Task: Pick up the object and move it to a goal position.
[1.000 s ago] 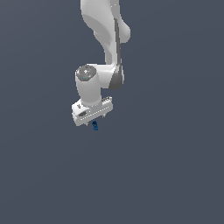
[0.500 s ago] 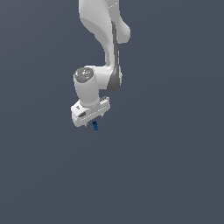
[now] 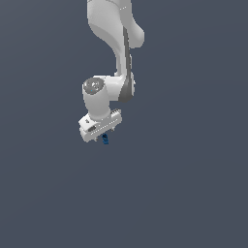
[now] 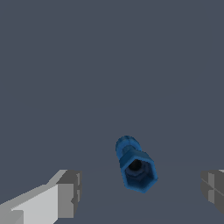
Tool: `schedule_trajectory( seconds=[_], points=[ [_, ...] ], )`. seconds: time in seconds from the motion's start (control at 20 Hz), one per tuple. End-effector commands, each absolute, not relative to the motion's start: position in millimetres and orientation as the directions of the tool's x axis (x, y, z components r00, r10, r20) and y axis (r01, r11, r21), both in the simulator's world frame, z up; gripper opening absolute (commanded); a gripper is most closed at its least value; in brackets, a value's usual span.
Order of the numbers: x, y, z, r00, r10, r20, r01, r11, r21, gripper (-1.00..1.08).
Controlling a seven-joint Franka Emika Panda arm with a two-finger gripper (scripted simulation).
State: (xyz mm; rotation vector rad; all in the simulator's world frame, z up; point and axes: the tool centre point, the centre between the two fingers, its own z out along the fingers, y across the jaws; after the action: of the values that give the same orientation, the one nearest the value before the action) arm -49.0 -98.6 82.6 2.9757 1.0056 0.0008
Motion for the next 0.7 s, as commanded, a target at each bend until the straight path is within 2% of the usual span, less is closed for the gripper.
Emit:
schedule_trajectory(
  seconds=[0.0,0.5,0.55,0.65],
  points=[
    [-49.8,-98.6,71.9,0.795,0.607,0.0,0.607,-0.795,0.0,1.0],
    [-49.5,-98.8,42.7,0.793,0.609,0.0,0.609,-0.793,0.0,1.0],
    [-49.5,-98.8,42.7,0.793,0.609,0.0,0.609,-0.793,0.0,-1.0],
    [-49.5,-98.8,42.7,0.793,0.609,0.0,0.609,-0.793,0.0,-1.0]
  ],
)
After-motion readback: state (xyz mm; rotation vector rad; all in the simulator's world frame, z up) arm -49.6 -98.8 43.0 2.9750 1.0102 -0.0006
